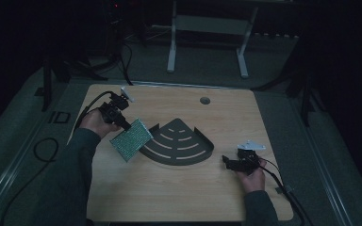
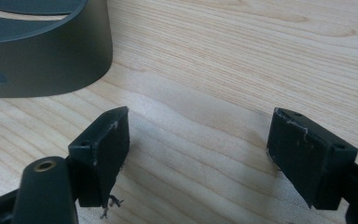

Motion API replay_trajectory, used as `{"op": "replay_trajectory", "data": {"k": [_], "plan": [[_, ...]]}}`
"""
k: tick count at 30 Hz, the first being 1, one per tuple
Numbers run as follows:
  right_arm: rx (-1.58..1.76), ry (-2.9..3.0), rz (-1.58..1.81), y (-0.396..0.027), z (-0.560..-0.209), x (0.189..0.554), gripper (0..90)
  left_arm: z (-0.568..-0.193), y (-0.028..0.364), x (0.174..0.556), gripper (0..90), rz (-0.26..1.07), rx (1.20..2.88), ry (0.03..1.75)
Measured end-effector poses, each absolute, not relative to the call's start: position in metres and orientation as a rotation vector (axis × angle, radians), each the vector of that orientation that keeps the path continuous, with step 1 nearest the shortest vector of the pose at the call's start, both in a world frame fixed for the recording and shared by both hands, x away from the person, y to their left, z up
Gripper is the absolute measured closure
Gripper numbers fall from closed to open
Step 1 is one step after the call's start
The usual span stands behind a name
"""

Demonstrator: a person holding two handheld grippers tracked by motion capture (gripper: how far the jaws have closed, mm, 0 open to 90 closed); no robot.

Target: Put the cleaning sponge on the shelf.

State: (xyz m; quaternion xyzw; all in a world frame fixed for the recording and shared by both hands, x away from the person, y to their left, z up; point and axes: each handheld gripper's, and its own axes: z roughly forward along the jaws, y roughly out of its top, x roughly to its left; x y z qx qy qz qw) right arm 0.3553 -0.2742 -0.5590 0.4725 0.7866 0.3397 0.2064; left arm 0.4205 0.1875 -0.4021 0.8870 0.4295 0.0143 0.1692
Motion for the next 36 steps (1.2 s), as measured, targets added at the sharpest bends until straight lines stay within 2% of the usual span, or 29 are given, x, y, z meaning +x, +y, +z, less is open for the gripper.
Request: {"op": "replay_trajectory", "data": {"k": [20, 36], "plan": [[1.312, 2.192, 0.946, -0.274, -0.559, 0.356, 20.6, -0.394, 0.153, 0.433, 90.0, 0.095, 2.579, 1.143], [1.311, 2.192, 0.946, -0.274, -0.559, 0.356, 20.6, -0.406, 0.140, 0.447, 90.0, 0.084, 2.569, 1.144]]}}
